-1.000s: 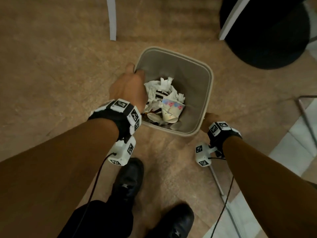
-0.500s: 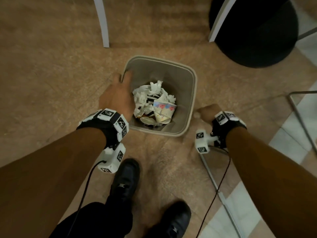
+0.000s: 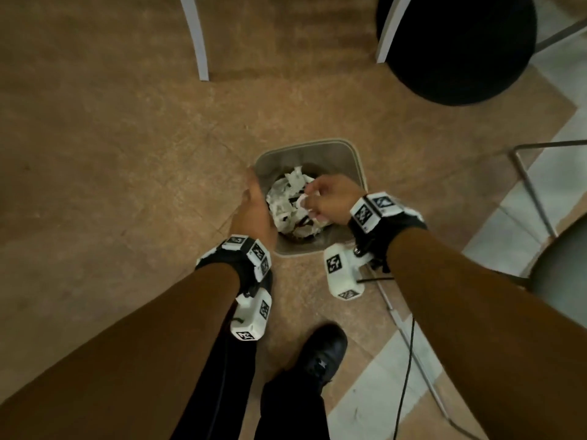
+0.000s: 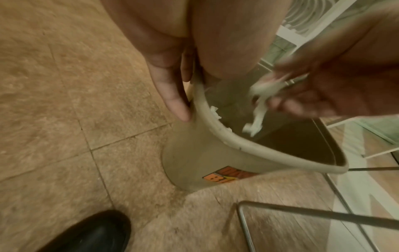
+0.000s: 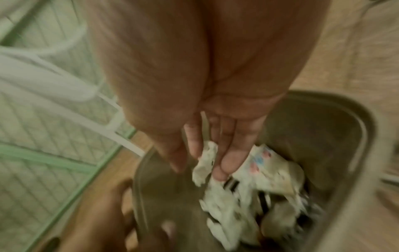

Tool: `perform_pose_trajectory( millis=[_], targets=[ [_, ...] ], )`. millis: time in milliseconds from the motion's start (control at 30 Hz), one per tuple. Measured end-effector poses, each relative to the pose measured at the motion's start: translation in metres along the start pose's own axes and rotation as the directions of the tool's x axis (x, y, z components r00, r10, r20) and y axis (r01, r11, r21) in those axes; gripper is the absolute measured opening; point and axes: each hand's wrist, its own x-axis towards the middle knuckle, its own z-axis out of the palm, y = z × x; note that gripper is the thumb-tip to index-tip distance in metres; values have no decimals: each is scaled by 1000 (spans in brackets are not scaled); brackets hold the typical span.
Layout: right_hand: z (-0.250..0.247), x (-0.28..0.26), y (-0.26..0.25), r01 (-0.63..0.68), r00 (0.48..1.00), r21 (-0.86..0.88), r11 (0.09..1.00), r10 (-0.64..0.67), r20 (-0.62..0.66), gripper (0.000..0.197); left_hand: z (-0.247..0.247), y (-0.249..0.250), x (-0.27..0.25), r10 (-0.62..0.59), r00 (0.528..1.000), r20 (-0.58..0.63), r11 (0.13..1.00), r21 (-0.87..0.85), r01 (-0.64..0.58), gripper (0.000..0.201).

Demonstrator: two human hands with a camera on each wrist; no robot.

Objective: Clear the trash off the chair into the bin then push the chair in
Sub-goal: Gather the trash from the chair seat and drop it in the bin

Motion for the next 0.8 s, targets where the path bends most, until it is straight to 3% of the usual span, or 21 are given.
perform_pose_trajectory(
  millis=[133,300,433,533,633,800],
  targets=[
    [35,-17,34,-142,990,-63,988,140,-35,47,10,-6,-32,83,992,93,987,130,-95,103],
    [43,-64,42,-190,979,101,977,196,-54,35,-7,10,-59,55,980,189,971,217,-96,75],
    [15,-117,23,-78,987,160,984,98,-123,21,-22,53,-62,157,958,239,900,365,-239,58],
    [-19,-166,13,8,971,290,957,62,-232,22,-36,115,-86,231,944,234,873,378,-307,41],
    [-60,-223,27,42,932,357,933,92,-351,30,-39,175,-121,389,893,224,805,388,-448,36],
    [-118,-301,86,69,839,553,830,252,-482,23,-24,271,-191,583,733,350,644,351,-679,38]
  ],
)
